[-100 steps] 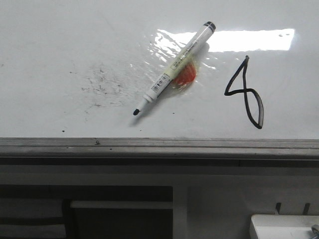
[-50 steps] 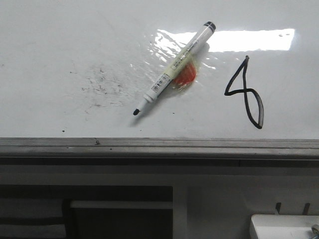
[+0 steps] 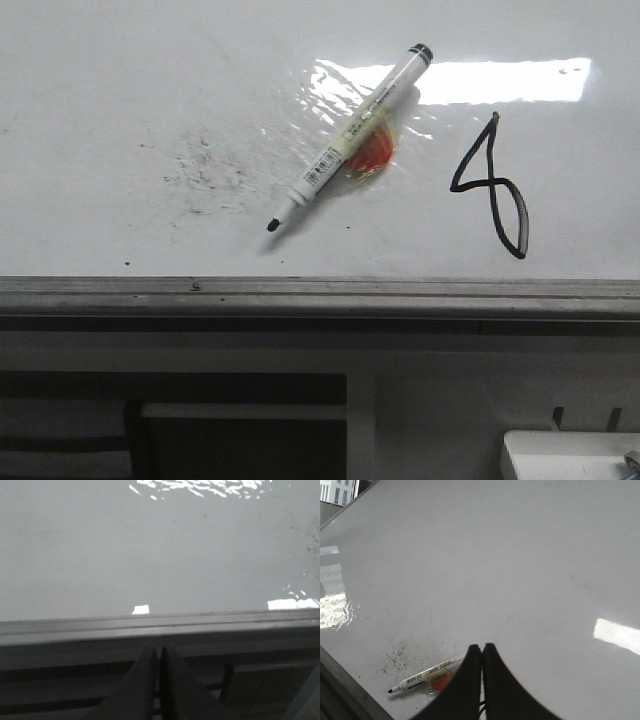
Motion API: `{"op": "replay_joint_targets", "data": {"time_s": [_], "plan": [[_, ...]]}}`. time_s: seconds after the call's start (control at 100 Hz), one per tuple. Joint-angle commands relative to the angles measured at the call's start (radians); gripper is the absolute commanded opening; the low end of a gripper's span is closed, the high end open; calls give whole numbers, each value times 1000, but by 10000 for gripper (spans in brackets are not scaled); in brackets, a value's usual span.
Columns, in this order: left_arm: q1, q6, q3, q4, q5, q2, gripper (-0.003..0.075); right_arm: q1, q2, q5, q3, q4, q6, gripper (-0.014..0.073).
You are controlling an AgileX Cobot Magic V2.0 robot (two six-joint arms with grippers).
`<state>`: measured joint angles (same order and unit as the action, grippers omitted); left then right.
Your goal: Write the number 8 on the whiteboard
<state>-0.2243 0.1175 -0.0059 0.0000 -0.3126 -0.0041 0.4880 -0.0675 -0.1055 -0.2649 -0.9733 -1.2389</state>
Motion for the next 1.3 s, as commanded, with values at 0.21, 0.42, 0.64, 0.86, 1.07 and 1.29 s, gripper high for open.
{"op": "replay_joint_targets", "data": {"time_s": [0.21,0.42,0.64,0.86,1.07,1.29], "plan": [[4,14,39,0,13,-25,-20,-5,-10,54,-22,-16,3,-64],[4,14,39,0,13,-25,-20,-5,-10,54,-22,-16,3,-64],[4,14,39,0,13,-25,-20,-5,-10,54,-22,-16,3,-64],[4,14,39,0,13,-25,-20,-5,-10,54,-22,-16,3,-64],[4,14,39,0,13,-25,-20,-44,-10,68,-6,250,3,-64],[4,14,39,0,13,-25,-20,-220,-7,106,123,864,698,-64]]}}
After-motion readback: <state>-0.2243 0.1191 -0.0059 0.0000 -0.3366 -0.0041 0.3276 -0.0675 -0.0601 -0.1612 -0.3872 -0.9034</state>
